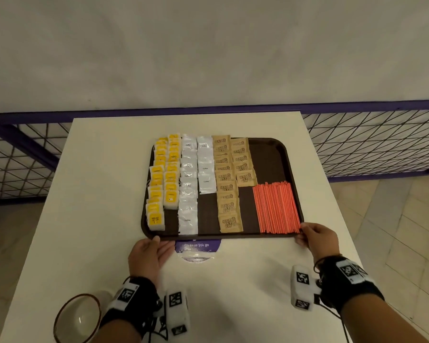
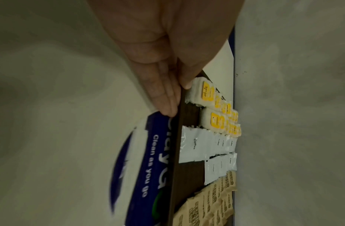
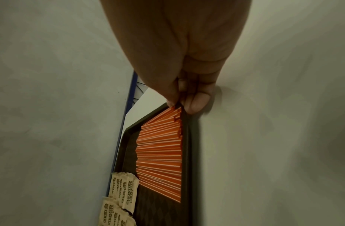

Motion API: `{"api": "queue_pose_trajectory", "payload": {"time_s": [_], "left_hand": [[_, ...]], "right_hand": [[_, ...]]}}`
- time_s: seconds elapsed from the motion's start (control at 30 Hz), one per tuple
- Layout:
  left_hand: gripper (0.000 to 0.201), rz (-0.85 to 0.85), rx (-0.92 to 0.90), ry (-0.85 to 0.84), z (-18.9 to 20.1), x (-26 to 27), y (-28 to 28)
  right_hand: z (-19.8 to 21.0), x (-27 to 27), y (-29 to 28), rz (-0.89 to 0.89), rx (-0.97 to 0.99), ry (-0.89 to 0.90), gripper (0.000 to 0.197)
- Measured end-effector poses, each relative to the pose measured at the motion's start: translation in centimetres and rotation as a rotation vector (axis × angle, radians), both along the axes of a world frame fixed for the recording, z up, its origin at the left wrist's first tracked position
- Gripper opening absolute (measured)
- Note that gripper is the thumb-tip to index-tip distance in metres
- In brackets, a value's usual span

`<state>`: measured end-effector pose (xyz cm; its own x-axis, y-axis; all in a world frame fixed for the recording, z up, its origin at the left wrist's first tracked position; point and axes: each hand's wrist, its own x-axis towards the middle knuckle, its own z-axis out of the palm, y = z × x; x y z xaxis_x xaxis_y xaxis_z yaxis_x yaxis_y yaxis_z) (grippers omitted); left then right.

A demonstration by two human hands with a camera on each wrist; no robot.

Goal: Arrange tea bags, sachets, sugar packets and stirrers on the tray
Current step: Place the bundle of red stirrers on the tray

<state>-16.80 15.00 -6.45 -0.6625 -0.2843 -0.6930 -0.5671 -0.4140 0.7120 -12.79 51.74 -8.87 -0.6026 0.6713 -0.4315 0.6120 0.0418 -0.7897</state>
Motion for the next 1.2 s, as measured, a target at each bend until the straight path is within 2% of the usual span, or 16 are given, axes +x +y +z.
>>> {"api": "queue_pose_trajectory", "payload": {"time_s": [0.2,0.43,0.6,0.93,1.2], "left_hand": [[0.005,-0.010,-0.020,0.036,-0.1,-5.0,0.8],[0.006,-0.058,0.001,0.065,-1.1,-9.4,1.1],[0.006,-0.070,0.018,0.082,-1.0,-10.7,1.6],[0.022,-0.094,0.049,0.083,-1.5,-11.9,2.0],[0.021,-0.094,0.038,0.067,-1.7,-11.9,2.1]], "right_hand": [[-0.1,-6.0,0.0,-0.049,0.054,0.053,0.017],[0.0,-10.5,1.0,-0.034,0.100,0.066,0.017],[-0.1,-11.9,1.7,-0.036,0.108,0.084,0.018],[1.0,-12.8,2.1,0.020,0.162,0.026,0.023],[1.0,-13.0,2.4,0.060,0.193,-0.004,0.028]]}}
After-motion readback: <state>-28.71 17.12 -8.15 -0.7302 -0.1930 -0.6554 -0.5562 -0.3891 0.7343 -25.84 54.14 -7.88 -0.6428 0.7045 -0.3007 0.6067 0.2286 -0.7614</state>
